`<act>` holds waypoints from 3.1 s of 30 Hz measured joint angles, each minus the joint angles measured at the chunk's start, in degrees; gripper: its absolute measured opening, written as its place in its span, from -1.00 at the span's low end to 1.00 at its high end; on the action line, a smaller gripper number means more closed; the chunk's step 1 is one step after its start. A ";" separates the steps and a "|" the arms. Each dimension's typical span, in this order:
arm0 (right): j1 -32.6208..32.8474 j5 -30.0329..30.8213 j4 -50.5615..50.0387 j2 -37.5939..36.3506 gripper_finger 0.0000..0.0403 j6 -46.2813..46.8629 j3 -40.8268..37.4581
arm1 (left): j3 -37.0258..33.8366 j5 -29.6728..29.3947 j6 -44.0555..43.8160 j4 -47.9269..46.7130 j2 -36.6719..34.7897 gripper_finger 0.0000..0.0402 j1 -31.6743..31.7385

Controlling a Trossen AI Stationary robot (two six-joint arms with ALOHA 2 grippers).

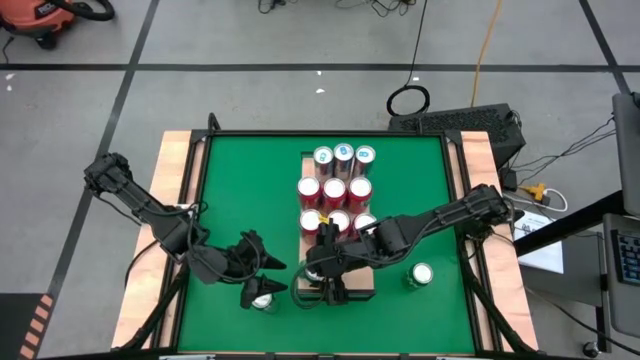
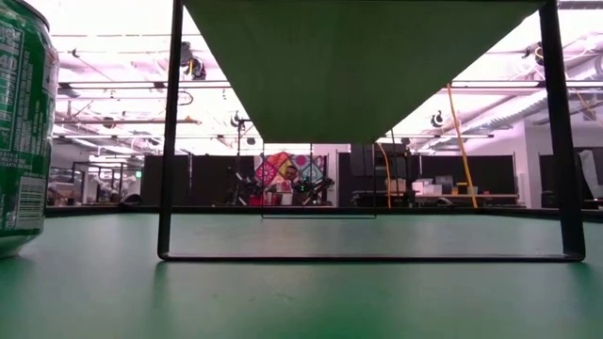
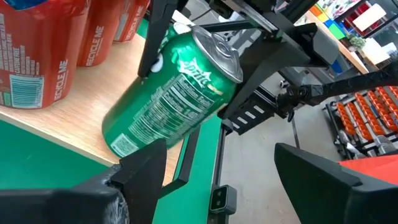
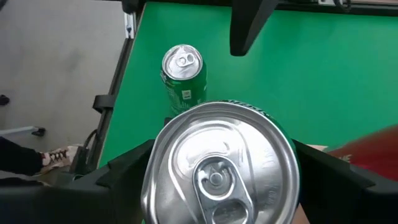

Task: Place canned beverage on shelf
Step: Put the green soda can on the shelf, then put the green soda can on the shelf aligned with the other green soda can

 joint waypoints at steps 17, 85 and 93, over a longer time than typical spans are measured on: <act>-0.02 0.07 -0.32 0.41 0.61 0.96 0.11 | 0.00 0.15 -1.18 -0.15 0.00 0.48 0.00; 4.01 13.69 4.44 -16.27 0.91 15.04 0.00 | 2.84 9.04 -5.79 -23.02 0.90 0.50 -4.28; 7.08 13.63 1.11 -16.62 0.91 22.17 0.00 | 2.82 10.35 -5.78 -23.97 5.45 0.84 -7.21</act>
